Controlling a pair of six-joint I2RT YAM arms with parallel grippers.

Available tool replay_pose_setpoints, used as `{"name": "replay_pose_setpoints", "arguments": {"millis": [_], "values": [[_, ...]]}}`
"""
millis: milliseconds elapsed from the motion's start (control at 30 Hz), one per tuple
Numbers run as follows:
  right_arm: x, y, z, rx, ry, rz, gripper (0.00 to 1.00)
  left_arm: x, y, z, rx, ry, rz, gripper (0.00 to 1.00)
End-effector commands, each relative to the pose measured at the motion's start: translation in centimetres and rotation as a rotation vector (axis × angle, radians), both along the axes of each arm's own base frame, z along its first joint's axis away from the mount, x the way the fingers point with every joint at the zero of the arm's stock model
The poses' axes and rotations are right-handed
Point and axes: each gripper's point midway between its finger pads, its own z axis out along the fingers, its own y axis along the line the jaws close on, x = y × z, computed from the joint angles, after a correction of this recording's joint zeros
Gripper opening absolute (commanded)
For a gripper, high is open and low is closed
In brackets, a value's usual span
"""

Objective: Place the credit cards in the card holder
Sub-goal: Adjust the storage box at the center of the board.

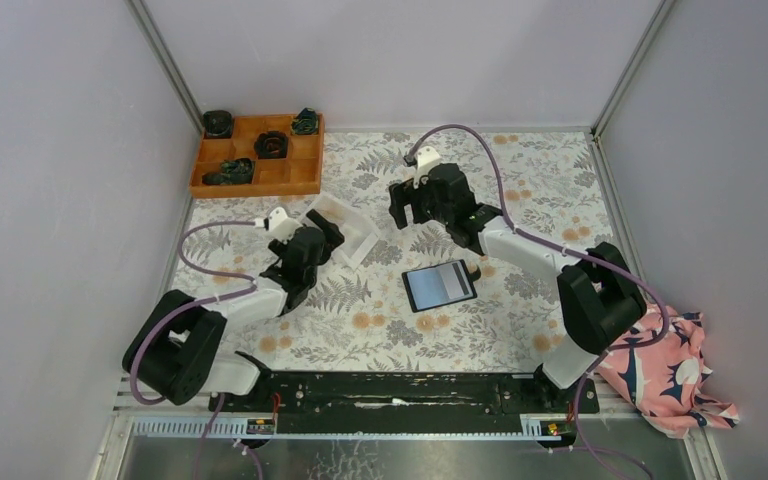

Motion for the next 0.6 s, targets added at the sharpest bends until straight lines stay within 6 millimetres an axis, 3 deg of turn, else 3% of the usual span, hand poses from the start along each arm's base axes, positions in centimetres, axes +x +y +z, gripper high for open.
{"name": "replay_pose_setpoints", "arguments": {"millis": [0,233,567], "values": [[-0.1,2.6,2.1,0.034,-0.015,0.074,0.9,0.1,1.0,-0.7,-0.159,-0.06,0.113,0.96],[-0.5,4.9,2.0,0.043,0.037,0.105,0.89,-0.2,2.1,-2.3,-0.287,-0.137,0.208,0.94],[-0.3,7.8,2.5,0.053,0.087,0.142,0.88,0.1,2.7,-4.0,-0.303,-0.153,0.254,0.94]]}}
